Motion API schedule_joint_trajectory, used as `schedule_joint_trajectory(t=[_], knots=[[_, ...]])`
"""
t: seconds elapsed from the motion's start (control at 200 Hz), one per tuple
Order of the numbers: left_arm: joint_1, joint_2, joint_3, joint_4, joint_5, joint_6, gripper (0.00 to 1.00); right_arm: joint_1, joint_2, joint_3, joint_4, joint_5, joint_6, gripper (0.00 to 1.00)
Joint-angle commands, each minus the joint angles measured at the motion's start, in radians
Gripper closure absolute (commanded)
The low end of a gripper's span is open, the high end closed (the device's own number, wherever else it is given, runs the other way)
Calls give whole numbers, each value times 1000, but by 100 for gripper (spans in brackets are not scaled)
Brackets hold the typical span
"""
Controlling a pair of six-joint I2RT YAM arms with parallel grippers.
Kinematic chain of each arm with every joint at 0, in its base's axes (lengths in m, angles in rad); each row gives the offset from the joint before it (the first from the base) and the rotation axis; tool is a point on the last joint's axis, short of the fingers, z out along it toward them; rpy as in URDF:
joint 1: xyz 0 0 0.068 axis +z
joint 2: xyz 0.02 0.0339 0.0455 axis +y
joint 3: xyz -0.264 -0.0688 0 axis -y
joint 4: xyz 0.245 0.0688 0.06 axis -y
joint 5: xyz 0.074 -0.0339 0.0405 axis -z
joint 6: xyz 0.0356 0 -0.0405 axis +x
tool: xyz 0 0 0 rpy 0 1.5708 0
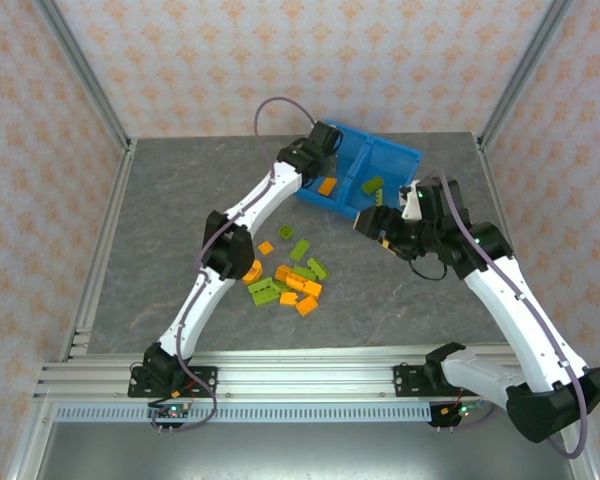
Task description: Sort the legos into containers by color
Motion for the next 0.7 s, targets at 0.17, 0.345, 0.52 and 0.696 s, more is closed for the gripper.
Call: schedule_joint_trajectory(t=[0.17,0.345,0.52,0.696], knots=[[-10,-147,29,-13,55,23,59,5,-9,-9,-6,42,13,23],[-44,-318,-78,-19,110,42,58,5,26,-21,-2,49,-4,23],[-88,-815,-632,229,172,66,57,25,51,-28,-1,114,-41,23],[-129,-1297,-1089,272,190,193,50,122,205,48,13,163,-83,23]])
